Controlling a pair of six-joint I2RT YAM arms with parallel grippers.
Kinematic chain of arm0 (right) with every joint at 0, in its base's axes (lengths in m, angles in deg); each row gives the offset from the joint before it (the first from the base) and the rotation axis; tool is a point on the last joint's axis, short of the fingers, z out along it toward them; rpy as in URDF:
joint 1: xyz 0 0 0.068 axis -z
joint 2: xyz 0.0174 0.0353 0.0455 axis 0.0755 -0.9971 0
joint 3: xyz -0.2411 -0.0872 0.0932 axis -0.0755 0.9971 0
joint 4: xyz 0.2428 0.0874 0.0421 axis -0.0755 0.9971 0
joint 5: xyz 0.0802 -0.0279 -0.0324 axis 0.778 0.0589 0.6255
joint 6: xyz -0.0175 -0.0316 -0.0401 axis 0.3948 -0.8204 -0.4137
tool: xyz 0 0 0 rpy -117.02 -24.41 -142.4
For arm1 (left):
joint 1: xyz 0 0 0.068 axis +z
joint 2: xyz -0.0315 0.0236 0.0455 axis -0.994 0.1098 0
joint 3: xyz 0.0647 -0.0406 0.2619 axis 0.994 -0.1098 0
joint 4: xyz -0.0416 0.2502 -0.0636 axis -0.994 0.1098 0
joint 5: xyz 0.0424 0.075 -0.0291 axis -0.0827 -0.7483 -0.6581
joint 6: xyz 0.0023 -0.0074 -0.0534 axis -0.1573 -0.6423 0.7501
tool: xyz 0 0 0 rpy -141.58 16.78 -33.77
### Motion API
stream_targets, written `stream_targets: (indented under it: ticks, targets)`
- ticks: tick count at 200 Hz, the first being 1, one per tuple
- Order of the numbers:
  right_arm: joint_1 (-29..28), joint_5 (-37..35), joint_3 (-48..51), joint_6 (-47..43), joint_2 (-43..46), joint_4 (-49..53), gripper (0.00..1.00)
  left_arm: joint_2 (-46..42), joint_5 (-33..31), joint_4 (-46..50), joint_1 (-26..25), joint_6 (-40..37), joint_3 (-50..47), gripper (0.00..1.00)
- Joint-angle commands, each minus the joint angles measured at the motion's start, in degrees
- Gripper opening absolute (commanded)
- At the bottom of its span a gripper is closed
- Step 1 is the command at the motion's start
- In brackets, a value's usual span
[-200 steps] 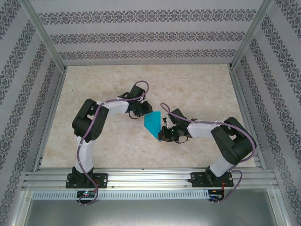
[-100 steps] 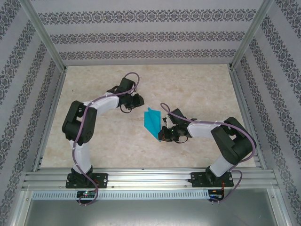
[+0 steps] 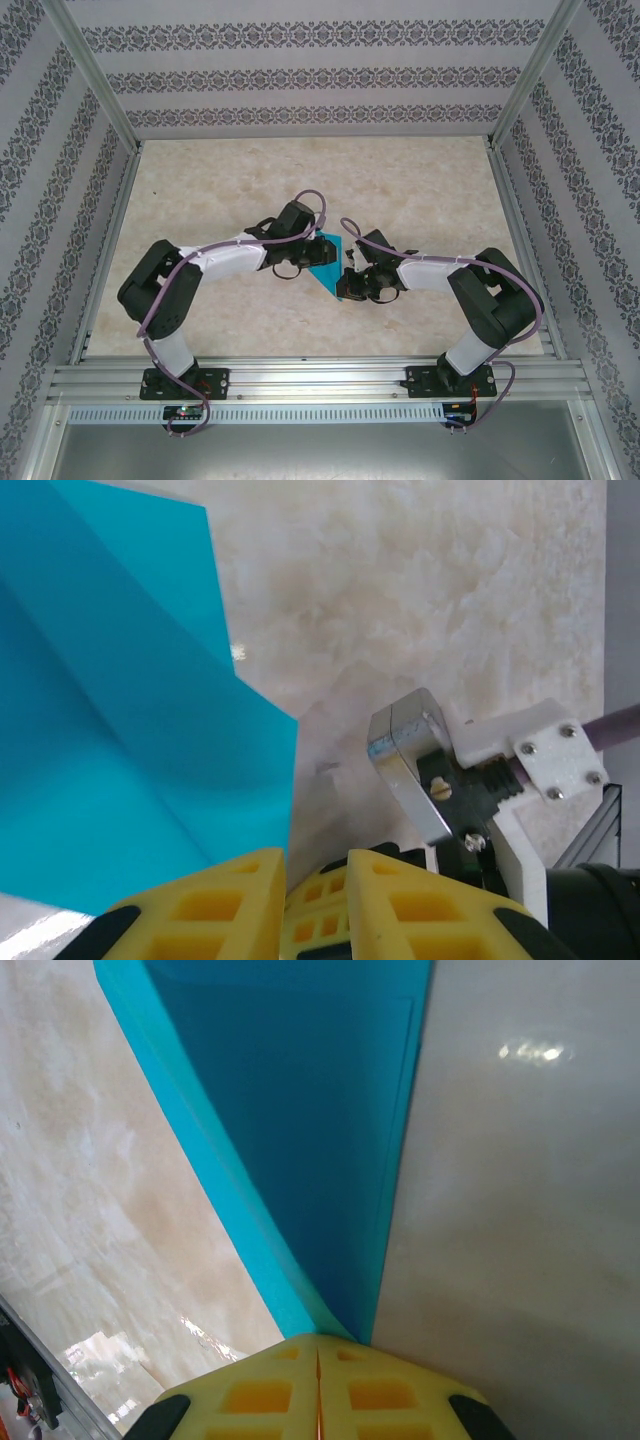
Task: Fold a paper plane with a square sheet of paper (fold left side to right side)
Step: Fourth fold the wing at the center of the table.
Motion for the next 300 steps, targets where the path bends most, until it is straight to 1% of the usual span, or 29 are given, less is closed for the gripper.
stream_targets:
  ticks: [1,13,43,73,107,155,192,237,268,300]
  targets:
    - [-1.4,-5.9,2.2,-1.5,-3.4,8.3,0.08,2.9,1.4,-5.9,0.2,2.5,0.2,0.24]
    - [-1.4,-6.1,2.2,-1.6,-3.2,8.4,0.08,4.1,1.3,-5.6,0.2,1.9,1.2,0.24]
    - [-1.4,-6.0,2.3,-1.5,-3.5,8.3,0.08,7.3,-0.9,-0.7,0.4,-0.7,5.3,0.24]
    - [-1.4,-6.1,2.4,-1.6,-3.7,8.2,0.08,9.5,-3.1,0.6,1.4,-1.4,6.6,0.24]
    - [-1.4,-5.9,2.4,-1.6,-3.8,8.1,0.08,12.4,-2.6,0.3,2.8,-1.9,7.4,0.24]
    - [-1.3,-5.9,2.8,-1.7,-3.9,8.0,0.08,16.3,-2.1,1.8,4.4,-3.6,10.9,0.24]
    - [-1.4,-5.9,2.7,-1.9,-4.2,8.1,0.08,17.9,-1.8,2.7,4.8,-4.2,13.3,0.24]
    - [-1.3,-5.8,2.7,-2.0,-4.3,8.0,0.08,19.1,-2.4,2.9,5.1,-4.6,13.2,0.24]
    - [-1.1,-5.0,2.7,-2.6,-1.9,7.1,0.09,19.6,-2.8,2.6,5.2,-4.7,12.2,0.24]
    - [0.0,-3.1,1.6,-2.1,3.7,6.6,0.1,19.4,-2.8,1.1,5.2,-4.3,10.1,0.24]
